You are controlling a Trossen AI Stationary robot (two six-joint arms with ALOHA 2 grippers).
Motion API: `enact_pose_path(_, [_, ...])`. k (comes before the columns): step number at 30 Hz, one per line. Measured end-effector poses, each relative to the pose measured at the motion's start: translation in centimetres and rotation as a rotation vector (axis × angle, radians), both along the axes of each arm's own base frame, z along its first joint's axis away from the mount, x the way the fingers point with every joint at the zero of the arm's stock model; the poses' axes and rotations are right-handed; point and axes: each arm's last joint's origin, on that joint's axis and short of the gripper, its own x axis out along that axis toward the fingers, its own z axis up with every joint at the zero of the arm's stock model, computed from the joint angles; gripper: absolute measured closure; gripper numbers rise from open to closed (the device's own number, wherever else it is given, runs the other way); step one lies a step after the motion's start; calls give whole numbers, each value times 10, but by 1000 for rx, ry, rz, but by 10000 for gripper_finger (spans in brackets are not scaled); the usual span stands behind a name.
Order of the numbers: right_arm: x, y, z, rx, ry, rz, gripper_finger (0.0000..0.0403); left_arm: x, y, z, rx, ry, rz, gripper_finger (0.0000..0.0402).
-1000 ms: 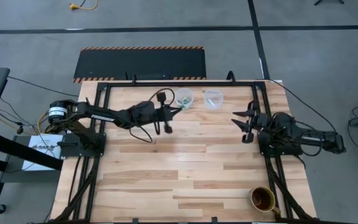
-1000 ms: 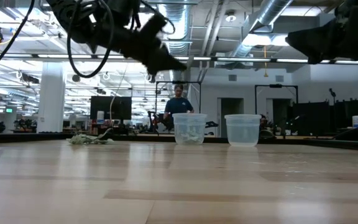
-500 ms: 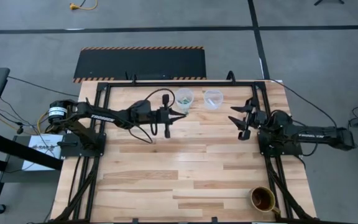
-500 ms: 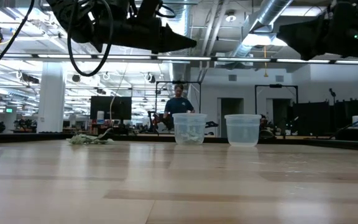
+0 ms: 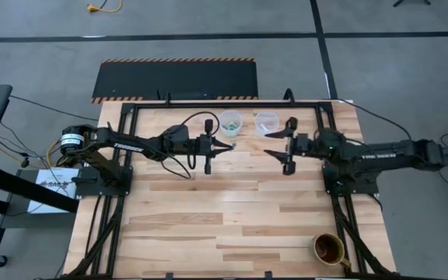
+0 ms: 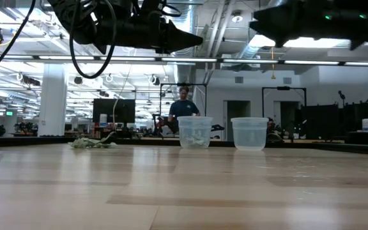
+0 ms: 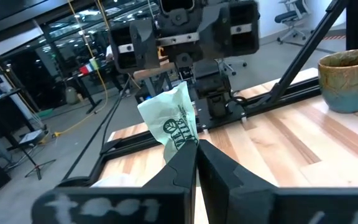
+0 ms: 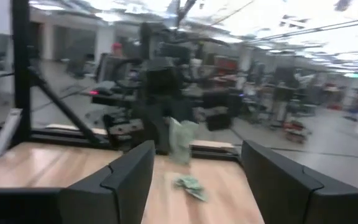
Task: Pick and place Stevia / Truvia into bins
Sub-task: Put the stevia packet into the right transparent container
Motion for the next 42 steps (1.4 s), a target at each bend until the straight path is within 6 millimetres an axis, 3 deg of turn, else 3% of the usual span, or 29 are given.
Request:
enact_pose_path(13, [71,-11,-2,15,106,33,184,0,1,-1,8,11,31,401])
enact_pose_path(27, [106,-14,-9,24,153,91,201,0,1,-3,28,26,30,401])
enact_pose_path(33, [108,-15,-13,28,167,84,245,0,1,-2,33,26,30,401])
enact_pose_path(42, [107,-19,-11,26,157,69,359,0,1,-3,42,27,32,401])
